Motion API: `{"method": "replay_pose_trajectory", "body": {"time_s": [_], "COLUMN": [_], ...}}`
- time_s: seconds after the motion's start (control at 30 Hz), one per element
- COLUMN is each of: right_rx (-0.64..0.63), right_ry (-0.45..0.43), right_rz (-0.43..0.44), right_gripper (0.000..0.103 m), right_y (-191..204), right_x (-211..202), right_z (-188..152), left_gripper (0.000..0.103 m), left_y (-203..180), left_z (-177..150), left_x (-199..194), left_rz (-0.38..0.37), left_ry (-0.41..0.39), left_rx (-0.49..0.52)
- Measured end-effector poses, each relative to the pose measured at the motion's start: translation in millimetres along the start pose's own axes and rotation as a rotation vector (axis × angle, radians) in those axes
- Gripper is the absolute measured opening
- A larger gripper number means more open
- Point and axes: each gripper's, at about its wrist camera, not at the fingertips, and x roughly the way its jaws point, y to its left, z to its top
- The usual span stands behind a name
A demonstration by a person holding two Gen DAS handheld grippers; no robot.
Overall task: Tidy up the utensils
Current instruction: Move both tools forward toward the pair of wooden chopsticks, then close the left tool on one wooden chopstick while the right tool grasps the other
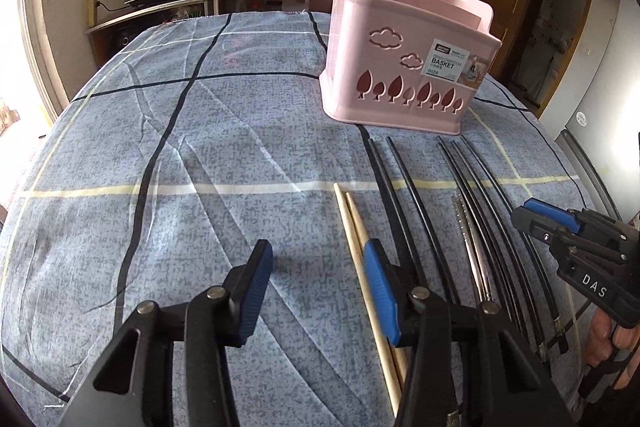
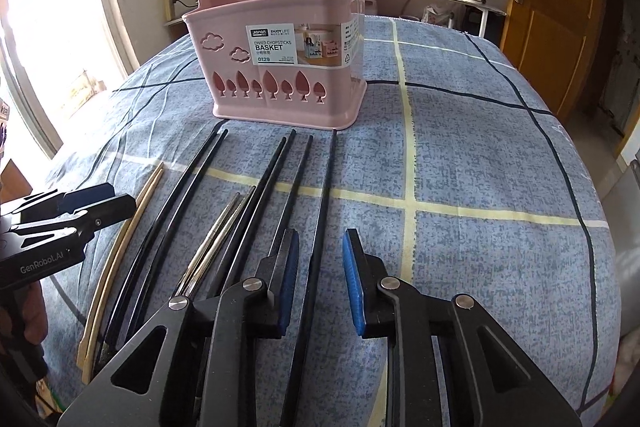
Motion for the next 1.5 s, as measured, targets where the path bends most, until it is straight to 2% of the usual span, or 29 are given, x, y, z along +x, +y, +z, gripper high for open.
{"method": "replay_pose_trajectory", "body": {"time_s": [0.17,0.43,0.57,0.67,0.73,0.9,1.07,1.17,1.33,1.5], "right_rx": [0.001,-0.017,-0.024,-0.027,-0.03,-0.056,-0.086,-0.104,-0.097,-0.092], "right_ry": [0.002,-0.037,-0.043,-0.047,-0.051,-0.056,-0.033,-0.011,0.046,0.085], "right_rz": [0.004,0.048,0.068,0.071,0.077,0.122,0.209,0.251,0.281,0.248], "right_gripper": [0.024,0.024,0.023,0.023,0.023,0.023,0.023,0.019,0.015,0.014], "right_y": [0,14,22,25,27,44,74,91,108,112], "right_x": [2,-13,-14,-17,-19,-20,-9,3,28,46], "right_z": [1,6,8,8,9,12,17,23,30,35], "left_gripper": [0.05,0.05,0.049,0.039,0.026,0.011,0.009,0.009,0.011,0.02], "left_y": [-2,-1,-14,-8,-4,11,35,51,58,55], "left_z": [0,-6,-7,-8,-9,-12,-14,-12,-4,5], "left_x": [1,-3,1,-2,-5,-10,-16,-18,-11,-2], "left_rz": [0.028,0.033,0.076,0.068,0.085,0.094,0.07,0.032,-0.01,-0.019], "left_ry": [0.002,0.017,0.012,0.014,0.014,0.011,0.008,0.017,0.042,0.052], "left_rx": [0.02,0.022,0.099,0.094,0.089,0.07,0.014,-0.033,-0.065,-0.048]}}
